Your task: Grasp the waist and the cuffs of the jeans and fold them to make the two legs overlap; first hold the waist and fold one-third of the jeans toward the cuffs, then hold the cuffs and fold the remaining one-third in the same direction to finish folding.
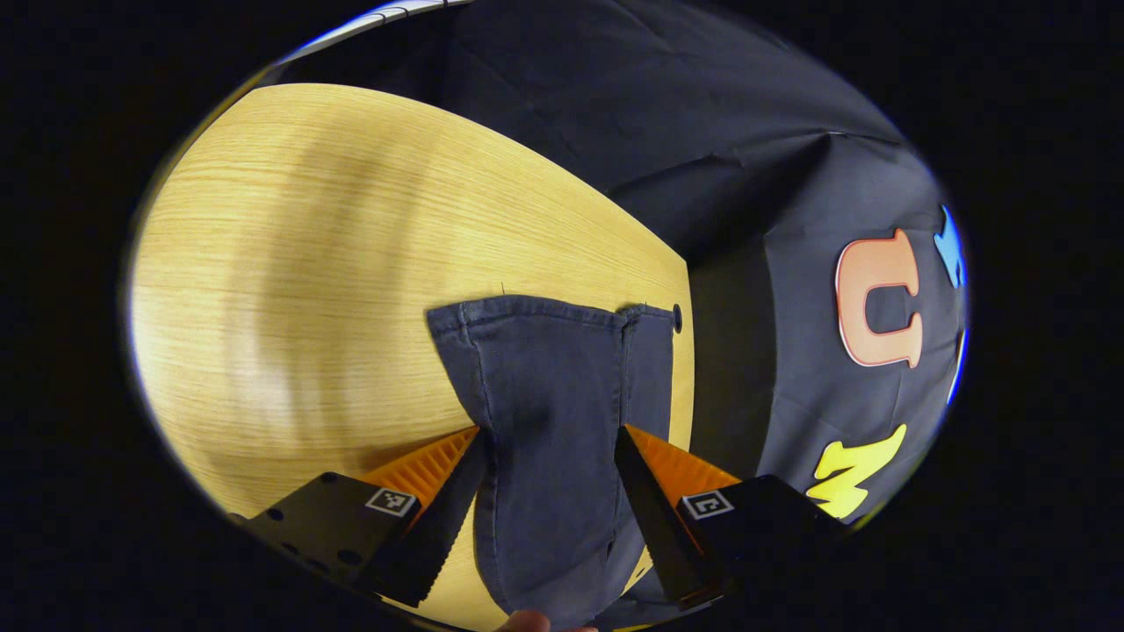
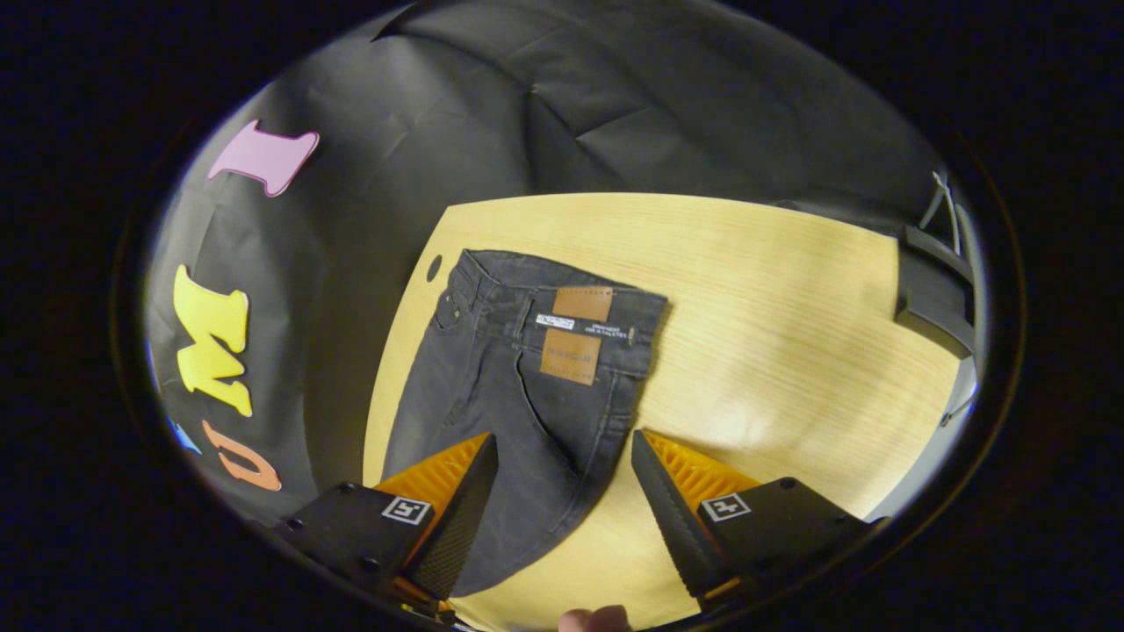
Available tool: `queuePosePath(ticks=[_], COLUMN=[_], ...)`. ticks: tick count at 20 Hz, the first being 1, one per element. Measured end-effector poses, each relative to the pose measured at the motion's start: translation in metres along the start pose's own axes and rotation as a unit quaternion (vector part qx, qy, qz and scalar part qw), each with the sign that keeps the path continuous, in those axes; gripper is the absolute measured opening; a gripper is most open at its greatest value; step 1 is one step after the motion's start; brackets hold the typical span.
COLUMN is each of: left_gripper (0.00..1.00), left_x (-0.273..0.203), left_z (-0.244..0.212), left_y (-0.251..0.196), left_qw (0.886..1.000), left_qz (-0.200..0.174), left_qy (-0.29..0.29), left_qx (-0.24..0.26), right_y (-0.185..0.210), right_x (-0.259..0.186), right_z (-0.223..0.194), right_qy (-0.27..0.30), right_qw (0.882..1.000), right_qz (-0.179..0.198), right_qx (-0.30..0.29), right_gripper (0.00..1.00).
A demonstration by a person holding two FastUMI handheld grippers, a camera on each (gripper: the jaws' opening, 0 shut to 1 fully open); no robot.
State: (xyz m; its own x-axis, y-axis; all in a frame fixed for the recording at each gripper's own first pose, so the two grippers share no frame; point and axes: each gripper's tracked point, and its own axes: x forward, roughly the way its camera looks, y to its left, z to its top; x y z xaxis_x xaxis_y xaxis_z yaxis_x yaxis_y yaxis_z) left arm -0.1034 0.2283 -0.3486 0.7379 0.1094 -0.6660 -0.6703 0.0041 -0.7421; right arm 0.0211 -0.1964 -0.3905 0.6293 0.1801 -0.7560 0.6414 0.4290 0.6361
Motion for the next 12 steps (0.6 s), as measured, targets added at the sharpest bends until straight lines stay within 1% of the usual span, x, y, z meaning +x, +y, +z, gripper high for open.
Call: queuePosePath(ticks=[1, 2, 3, 4, 5, 6, 7, 8, 9, 10, 11, 12], left_gripper=[0.92, 0.9, 0.96, 0.7, 0.84, 0.7, 0.68, 0.8, 0.76, 0.61, 0.55, 0.51], left_x=[0.003, 0.007, 0.011, 0.012, 0.014, 0.017, 0.021, 0.023, 0.025, 0.027, 0.029, 0.031], left_z=[-0.001, -0.003, -0.003, -0.005, -0.006, -0.009, -0.01, -0.012, -0.013, -0.015, -0.018, -0.018], left_y=[0.0, -0.001, -0.002, 0.0, -0.003, -0.004, -0.006, -0.007, -0.008, -0.008, -0.009, -0.006], left_qw=[1.0, 1.0, 1.0, 1.0, 1.0, 1.0, 1.0, 1.0, 1.0, 0.999, 0.999, 0.999], left_qz=[0.001, 0.001, 0.004, 0.007, 0.006, 0.007, 0.008, 0.007, 0.006, 0.007, 0.008, 0.014], left_qy=[0.002, 0.004, 0.006, 0.009, 0.01, 0.014, 0.018, 0.023, 0.027, 0.033, 0.037, 0.038], left_qx=[-0.001, -0.004, -0.007, -0.007, -0.007, -0.003, 0.001, 0.003, 0.003, 0.002, -0.001, -0.004], right_y=[0.001, 0.003, 0.004, 0.005, 0.006, 0.007, 0.01, 0.011, 0.011, 0.007, 0.007, -0.001], right_x=[0.003, 0.007, 0.01, 0.013, 0.014, 0.017, 0.02, 0.024, 0.027, 0.029, 0.033, 0.034], right_z=[0.002, 0.005, 0.007, 0.007, 0.006, 0.006, 0.006, 0.006, 0.006, 0.008, 0.01, 0.011], right_qy=[-0.001, -0.004, -0.005, -0.005, -0.003, -0.002, -0.001, 0.001, 0.003, 0.004, 0.006, 0.009], right_qw=[1.0, 1.0, 1.0, 1.0, 1.0, 1.0, 1.0, 0.999, 0.999, 0.998, 0.997, 0.996], right_qz=[0.002, 0.005, 0.006, 0.005, 0.003, -0.001, -0.007, -0.016, -0.025, -0.044, -0.054, -0.071], right_qx=[0.004, 0.009, 0.012, 0.01, 0.0, -0.013, -0.026, -0.037, -0.046, -0.052, -0.052, -0.051], right_gripper=[0.92, 0.92, 0.92, 0.96, 0.95, 0.92, 0.96, 0.96, 0.93, 0.8, 0.68, 0.56])
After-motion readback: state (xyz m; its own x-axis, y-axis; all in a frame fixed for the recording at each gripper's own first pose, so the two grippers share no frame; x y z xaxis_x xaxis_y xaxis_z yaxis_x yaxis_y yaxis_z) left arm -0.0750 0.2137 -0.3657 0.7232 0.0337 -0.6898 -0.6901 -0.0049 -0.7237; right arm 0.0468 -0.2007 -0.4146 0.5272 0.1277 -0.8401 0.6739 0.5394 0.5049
